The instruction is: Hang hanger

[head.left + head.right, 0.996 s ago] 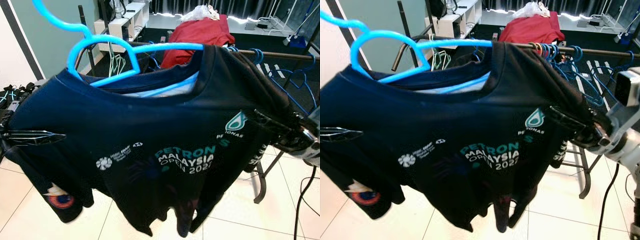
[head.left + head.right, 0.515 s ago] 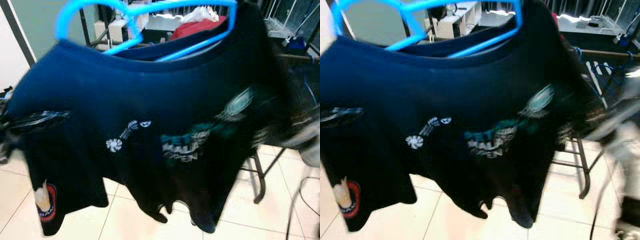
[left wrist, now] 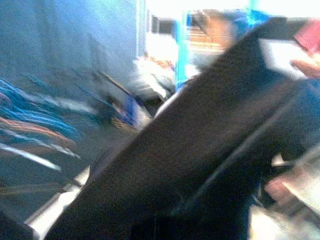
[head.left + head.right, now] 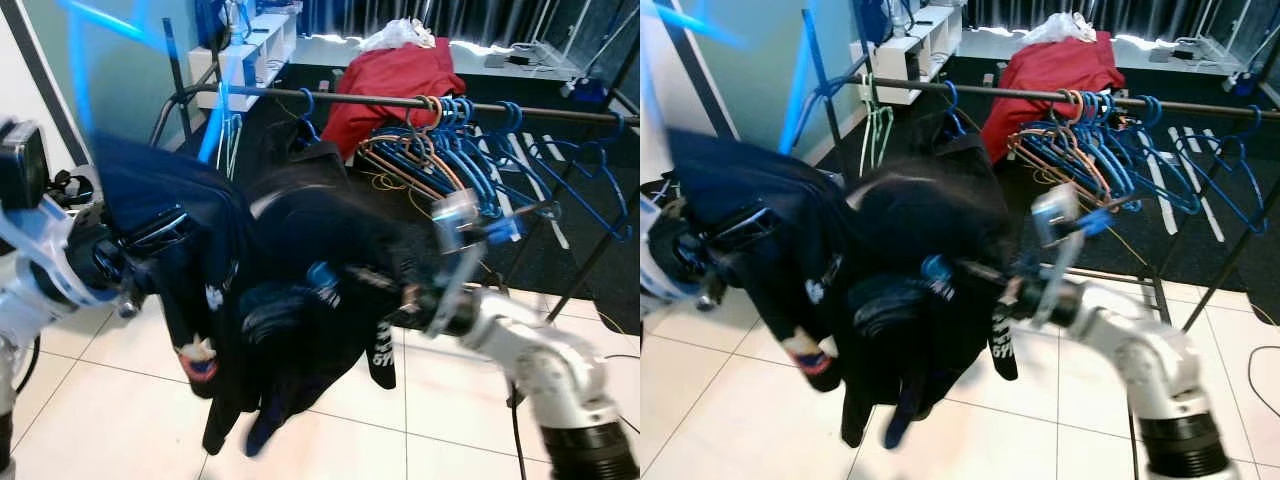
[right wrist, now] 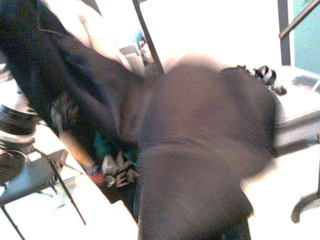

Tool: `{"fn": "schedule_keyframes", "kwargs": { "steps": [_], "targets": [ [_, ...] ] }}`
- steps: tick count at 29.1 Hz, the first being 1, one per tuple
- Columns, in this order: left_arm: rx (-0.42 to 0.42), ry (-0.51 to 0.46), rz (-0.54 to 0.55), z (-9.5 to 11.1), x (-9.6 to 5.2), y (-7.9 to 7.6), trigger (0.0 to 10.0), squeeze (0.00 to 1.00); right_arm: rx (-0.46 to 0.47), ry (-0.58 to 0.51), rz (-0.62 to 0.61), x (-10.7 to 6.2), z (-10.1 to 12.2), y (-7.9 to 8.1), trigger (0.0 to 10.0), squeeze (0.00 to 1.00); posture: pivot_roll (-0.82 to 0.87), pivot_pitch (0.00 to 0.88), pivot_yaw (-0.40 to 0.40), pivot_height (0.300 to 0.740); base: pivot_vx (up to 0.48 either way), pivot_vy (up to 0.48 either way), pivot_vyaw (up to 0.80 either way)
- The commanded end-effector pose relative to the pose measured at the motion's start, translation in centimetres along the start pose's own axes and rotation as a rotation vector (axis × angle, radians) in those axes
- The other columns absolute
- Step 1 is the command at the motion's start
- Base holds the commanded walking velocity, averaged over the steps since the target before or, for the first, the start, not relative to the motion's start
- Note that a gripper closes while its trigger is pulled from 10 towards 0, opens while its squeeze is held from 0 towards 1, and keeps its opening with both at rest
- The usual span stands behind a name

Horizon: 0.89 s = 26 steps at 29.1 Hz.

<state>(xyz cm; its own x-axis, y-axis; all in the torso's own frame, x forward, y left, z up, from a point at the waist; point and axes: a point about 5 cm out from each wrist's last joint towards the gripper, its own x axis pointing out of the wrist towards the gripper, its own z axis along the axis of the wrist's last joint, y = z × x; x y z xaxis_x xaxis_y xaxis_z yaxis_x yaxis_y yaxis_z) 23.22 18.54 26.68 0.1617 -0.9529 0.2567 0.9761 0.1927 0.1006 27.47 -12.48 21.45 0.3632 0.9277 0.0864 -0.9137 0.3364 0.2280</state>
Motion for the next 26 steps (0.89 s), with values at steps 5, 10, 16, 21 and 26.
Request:
{"fn": "schedule_keyframes", "kwargs": {
  "steps": [5,10,16,21,26],
  "targets": [
    [0.056,0.099,0.07,0.9,-1.7,0.6,10.0,0.0,-0.031,-0.052,0.017,-2.5,2.1,0.1,10.0,0.33,-0.08,0.052,0.0,0.735,0.0,0.0,0.0],
    [0.098,0.11,0.121,2.3,-2.8,1.1,10.0,0.0,-0.044,-0.046,0.045,-3.8,2.7,0.5,10.0,1.0,-0.08,0.054,0.003,0.735,0.0,0.0,0.0],
    [0.105,0.112,0.126,2.4,-2.7,1.1,10.0,0.0,-0.055,-0.015,0.056,-3.7,2.3,0.8,10.0,1.0,-0.08,0.055,0.005,0.735,0.0,0.0,0.0],
    [0.141,0.281,0.172,1.1,-3.5,1.7,10.0,0.0,-0.145,0.304,0.012,-6.6,0.7,0.6,10.0,1.0,-0.08,0.059,0.004,0.735,0.0,0.0,0.0],
    [0.195,0.604,0.184,0.3,-5.8,2.5,10.0,0.0,-0.225,0.57,-0.127,-11.7,1.6,-0.4,10.0,1.0,-0.08,0.059,0.004,0.735,0.0,0.0,0.0]
  ]
}}
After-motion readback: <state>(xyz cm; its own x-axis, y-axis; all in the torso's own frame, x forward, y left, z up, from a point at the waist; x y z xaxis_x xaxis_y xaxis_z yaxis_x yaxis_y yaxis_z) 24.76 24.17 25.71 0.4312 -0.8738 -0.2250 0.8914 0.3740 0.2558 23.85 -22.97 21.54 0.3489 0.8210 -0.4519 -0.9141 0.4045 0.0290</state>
